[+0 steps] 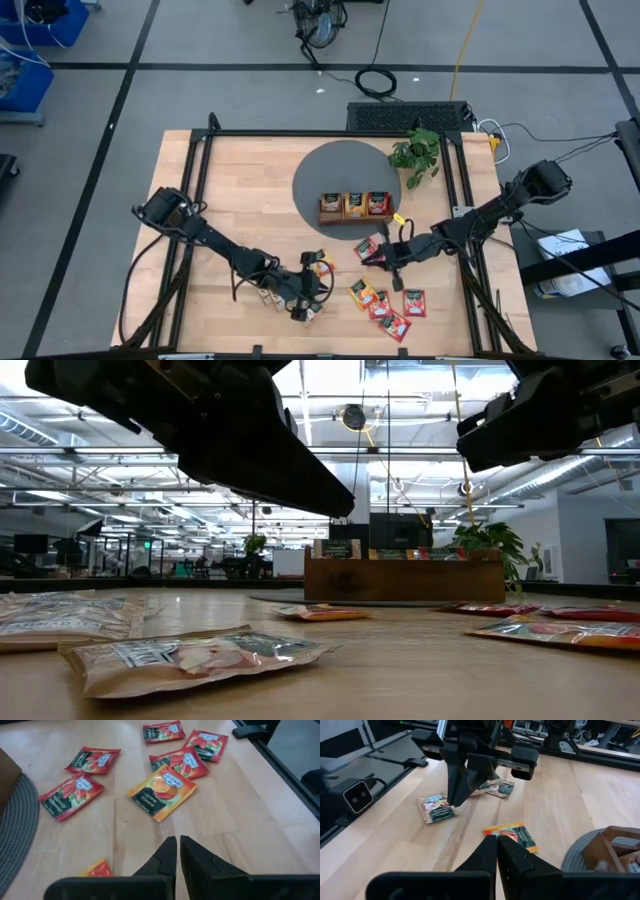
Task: Pick & Place Tea
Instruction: Put the red tea bag into the right section of the wooden organizer
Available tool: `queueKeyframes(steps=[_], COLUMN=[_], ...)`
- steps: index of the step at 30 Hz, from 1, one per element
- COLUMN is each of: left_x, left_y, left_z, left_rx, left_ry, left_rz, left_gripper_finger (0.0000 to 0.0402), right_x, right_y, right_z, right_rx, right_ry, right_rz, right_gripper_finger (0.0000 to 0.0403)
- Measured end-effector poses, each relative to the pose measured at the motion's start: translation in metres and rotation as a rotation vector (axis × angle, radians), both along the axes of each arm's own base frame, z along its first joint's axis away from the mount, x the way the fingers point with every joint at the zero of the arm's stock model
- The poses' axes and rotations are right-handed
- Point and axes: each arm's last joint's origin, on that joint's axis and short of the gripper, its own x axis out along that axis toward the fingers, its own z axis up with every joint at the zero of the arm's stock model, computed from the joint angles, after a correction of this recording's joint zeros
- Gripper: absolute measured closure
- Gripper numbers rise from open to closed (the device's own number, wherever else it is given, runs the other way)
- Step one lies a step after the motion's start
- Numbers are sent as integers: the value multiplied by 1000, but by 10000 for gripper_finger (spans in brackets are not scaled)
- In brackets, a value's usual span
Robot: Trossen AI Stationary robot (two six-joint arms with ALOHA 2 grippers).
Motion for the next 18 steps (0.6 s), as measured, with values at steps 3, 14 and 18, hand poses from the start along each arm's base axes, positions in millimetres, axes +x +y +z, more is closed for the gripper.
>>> queueKeyframes(steps=[3,14,18], left_x=[0,0,0], left_y=[0,0,0], left_z=[0,0,0], left_rx=[-4,-25,-27], left_ry=[3,8,7], left_rz=[-4,1,4], left_gripper_finger=[371,371,371], right_x=[-1,-16,-18], right_y=[0,-10,-7], right_z=[-2,-29,-30], right_rx=[-10,16,35], right_ry=[24,339,352], right_rz=[1,-186,-185], right_gripper_finger=[399,402,402])
